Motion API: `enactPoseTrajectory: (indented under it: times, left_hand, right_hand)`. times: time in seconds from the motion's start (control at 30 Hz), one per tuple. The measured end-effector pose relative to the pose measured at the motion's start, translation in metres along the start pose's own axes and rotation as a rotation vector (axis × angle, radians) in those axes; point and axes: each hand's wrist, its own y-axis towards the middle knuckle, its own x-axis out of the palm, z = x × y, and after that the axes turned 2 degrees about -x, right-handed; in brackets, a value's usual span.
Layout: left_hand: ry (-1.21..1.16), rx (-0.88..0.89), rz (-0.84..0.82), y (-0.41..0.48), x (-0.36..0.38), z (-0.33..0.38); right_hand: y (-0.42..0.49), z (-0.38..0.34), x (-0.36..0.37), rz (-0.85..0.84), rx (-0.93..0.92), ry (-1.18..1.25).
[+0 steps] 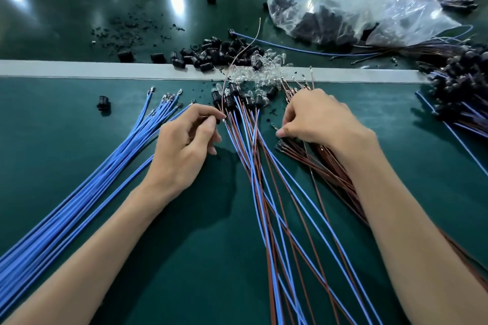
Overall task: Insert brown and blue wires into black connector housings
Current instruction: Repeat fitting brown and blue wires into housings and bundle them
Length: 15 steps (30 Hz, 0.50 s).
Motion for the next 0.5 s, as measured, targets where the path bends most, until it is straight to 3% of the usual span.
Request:
enactPoseTrajectory:
  times: [0.4,0.5]
  left_hand:
    - [0.035,0.031,-0.031,-0.001,0.0,0.001]
    - [0.014,0.067,-0.035,-0.002,0.0,0.002]
  right_hand:
    - [0.01,0.015,-0.006,-0.159,-0.024,-0.054]
    - [0.004,0.009,-0.017,-0.078,-0.069,0.202]
